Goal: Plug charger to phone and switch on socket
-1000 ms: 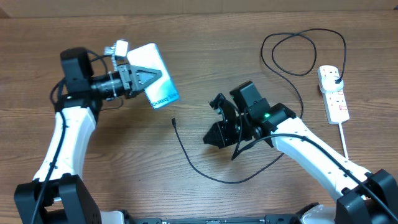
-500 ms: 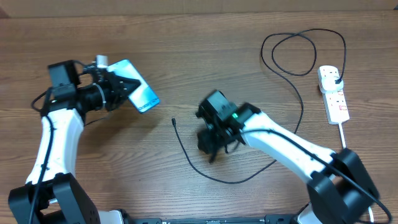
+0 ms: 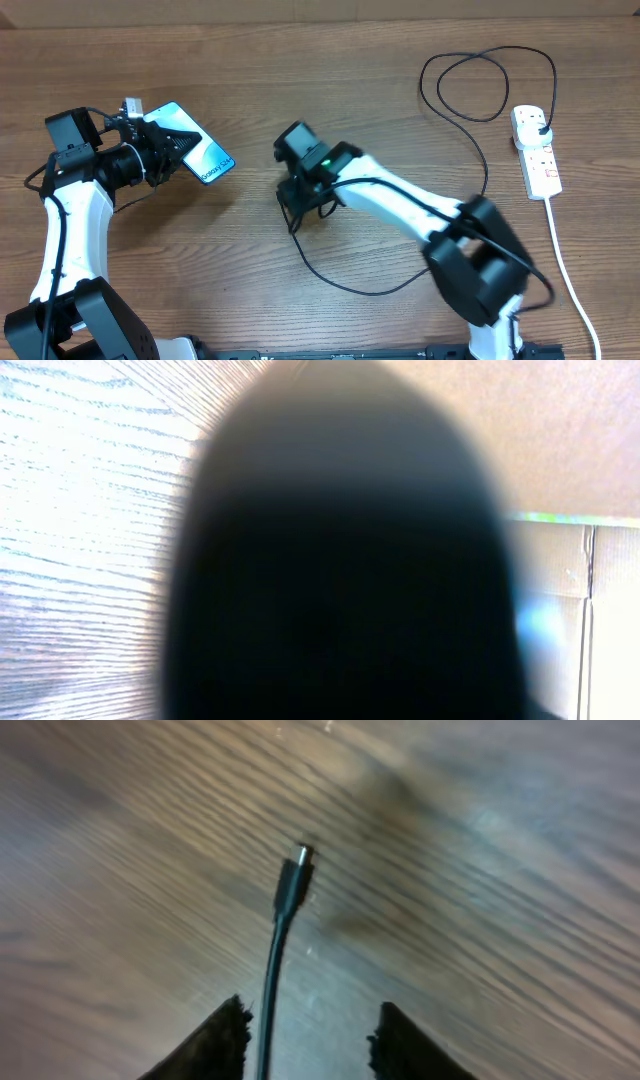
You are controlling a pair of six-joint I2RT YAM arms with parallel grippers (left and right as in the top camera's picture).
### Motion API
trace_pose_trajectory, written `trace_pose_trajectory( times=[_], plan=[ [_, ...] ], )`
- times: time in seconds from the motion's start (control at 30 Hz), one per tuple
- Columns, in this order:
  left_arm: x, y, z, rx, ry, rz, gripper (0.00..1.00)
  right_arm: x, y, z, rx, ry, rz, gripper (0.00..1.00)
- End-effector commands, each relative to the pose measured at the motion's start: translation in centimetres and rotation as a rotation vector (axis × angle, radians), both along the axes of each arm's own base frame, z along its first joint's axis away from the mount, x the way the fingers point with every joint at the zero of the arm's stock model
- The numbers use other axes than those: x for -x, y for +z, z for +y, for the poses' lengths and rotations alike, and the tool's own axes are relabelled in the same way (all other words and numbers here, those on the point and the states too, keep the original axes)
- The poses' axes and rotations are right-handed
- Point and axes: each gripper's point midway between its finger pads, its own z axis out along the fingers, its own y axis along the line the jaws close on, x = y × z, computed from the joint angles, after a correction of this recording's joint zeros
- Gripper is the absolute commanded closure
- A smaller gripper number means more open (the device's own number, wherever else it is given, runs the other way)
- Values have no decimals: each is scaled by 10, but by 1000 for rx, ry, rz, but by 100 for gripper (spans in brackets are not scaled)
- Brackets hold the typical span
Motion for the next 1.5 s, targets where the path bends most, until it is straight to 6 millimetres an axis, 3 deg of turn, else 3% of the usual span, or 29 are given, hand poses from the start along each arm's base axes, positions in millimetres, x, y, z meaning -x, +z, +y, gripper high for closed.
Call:
trace_pose_trajectory(
  times=[0.0, 0.2, 0.47, 0.67, 0.8, 0.87, 0.97, 1.07, 1.13, 1.3, 1.47],
  plan=[
    [1, 17, -5, 0, -45, -73, 96, -3, -9, 13, 12, -13, -46, 66],
    [3, 15, -6, -16, -58, -77, 96, -21, -10, 19, 87, -41, -224, 66],
    [3, 15, -6, -15, -58, -77, 96, -24, -27, 22, 86, -46, -215, 66],
    [3, 15, -6, -15, -58, -77, 96, -24, -29, 21, 42, -72, -154, 67],
    [3, 15, -6, -15, -58, -77, 96, -23, -30, 19, 2, -72, -88, 78],
    [3, 15, -6, -15, -58, -77, 96, -21, -31, 16, 0, -74, -68, 89],
    [3, 15, -6, -15, -58, -77, 96, -18, -33, 13, 11, -75, -51, 96],
    [3, 15, -6, -15, -58, -77, 96, -17, -33, 11, 19, -80, -45, 96],
    [3, 15, -6, -15, -58, -77, 96, -18, -30, 4, 46, -115, -46, 96],
    [3, 15, -5, -15, -58, -77, 96, -25, 1, -21, 139, -170, -45, 96],
    [3, 15, -6, -15, -58, -77, 96, -22, 15, -83, 317, -276, 30, 96]
  ],
)
